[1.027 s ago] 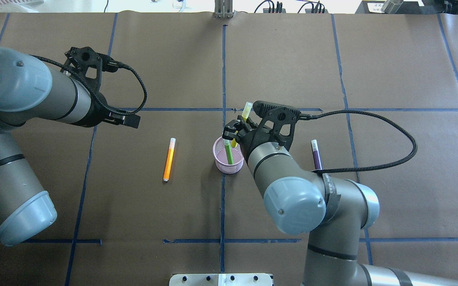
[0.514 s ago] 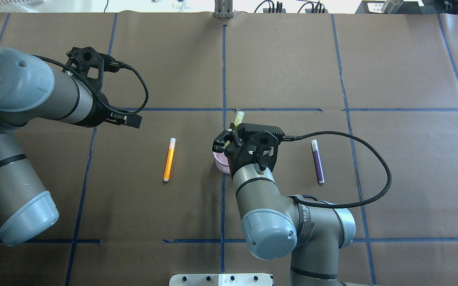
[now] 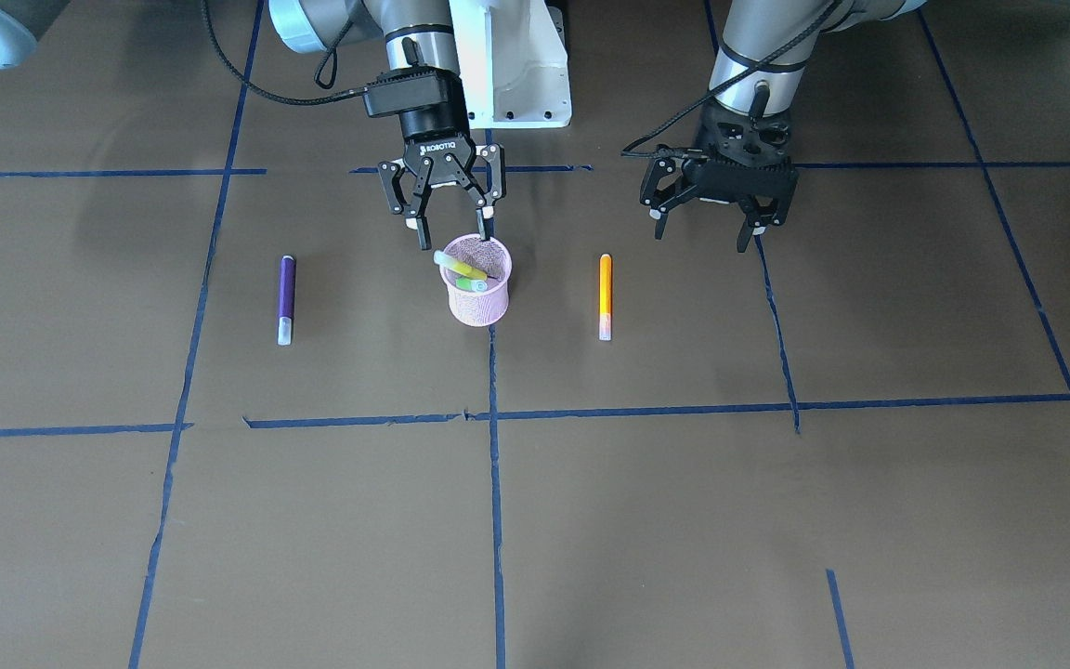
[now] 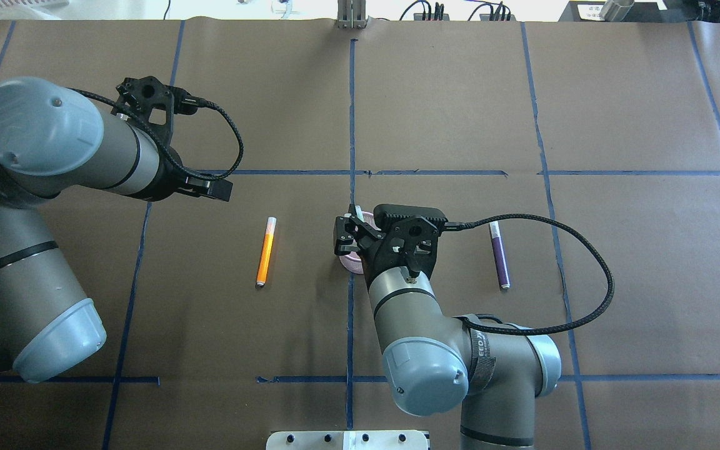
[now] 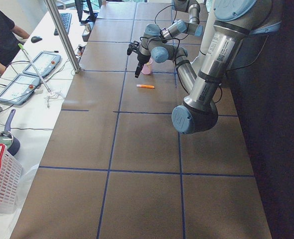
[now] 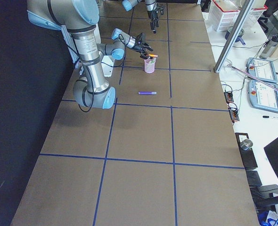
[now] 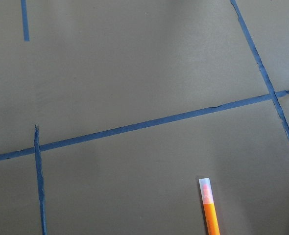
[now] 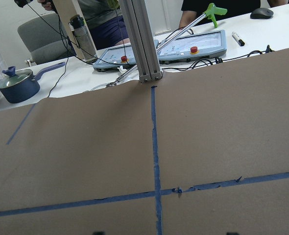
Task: Collect pens into pen holder
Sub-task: 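Lower the yellow highlighter into the cup and open the right gripper, then grasp the orange highlighter with the left gripper while the right moves above the marker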
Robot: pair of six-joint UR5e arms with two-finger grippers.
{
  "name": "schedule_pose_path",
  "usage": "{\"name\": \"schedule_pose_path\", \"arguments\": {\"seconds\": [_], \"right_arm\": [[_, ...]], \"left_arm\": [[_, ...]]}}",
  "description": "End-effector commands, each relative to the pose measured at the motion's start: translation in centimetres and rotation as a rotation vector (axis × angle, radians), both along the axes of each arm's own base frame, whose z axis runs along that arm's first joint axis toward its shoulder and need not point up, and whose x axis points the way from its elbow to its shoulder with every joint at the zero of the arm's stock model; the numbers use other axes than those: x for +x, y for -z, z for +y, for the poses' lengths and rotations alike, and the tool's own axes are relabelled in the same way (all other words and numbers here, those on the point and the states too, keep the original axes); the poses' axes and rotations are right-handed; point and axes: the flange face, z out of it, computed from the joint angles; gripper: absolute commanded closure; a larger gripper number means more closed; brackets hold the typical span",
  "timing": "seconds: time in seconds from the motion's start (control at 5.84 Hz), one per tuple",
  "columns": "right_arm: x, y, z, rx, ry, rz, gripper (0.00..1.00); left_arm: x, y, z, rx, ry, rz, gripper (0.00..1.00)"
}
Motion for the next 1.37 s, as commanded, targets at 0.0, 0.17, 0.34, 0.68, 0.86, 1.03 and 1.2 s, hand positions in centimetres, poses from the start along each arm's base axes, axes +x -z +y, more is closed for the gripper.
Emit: {"name": "schedule_pose_path", "arguments": {"seconds": [0.0, 0.17, 0.34, 0.68, 0.86, 1.03, 1.2], "right_arm": [[5.2, 2.4, 0.3, -0.055, 0.141, -0.124, 0.01], [7.4, 1.7, -0.7, -0.105, 0.223, -0.141, 0.00], [10.5, 0.2, -2.9, -0.187, 0.330, -0.155, 0.00], [17.2, -3.9, -7.3, -0.365, 0.488, -0.172, 0.00], [17.7, -5.2, -7.5, -0.380, 0.485, -0.156, 0.00], [18.0, -5.4, -7.5, -0.382, 0.481, -0.154, 0.00], [18.0, -5.6, -7.5, -0.385, 0.479, -0.151, 0.00]], "left_arm": [[5.2, 0.2, -2.1, -0.026, -0.028, -0.033, 0.00], [7.4, -1.5, -3.1, -0.062, -0.039, -0.072, 0.00], [9.3, -2.4, -3.6, -0.134, -0.090, -0.066, 0.00], [13.0, -3.4, -4.5, -0.268, -0.110, -0.066, 0.00], [14.1, -3.7, -3.6, -0.288, -0.155, -0.062, 0.01], [14.4, -4.2, -3.6, -0.267, -0.180, -0.077, 0.01], [14.8, -4.6, -3.7, -0.270, -0.205, -0.082, 0.00]]}}
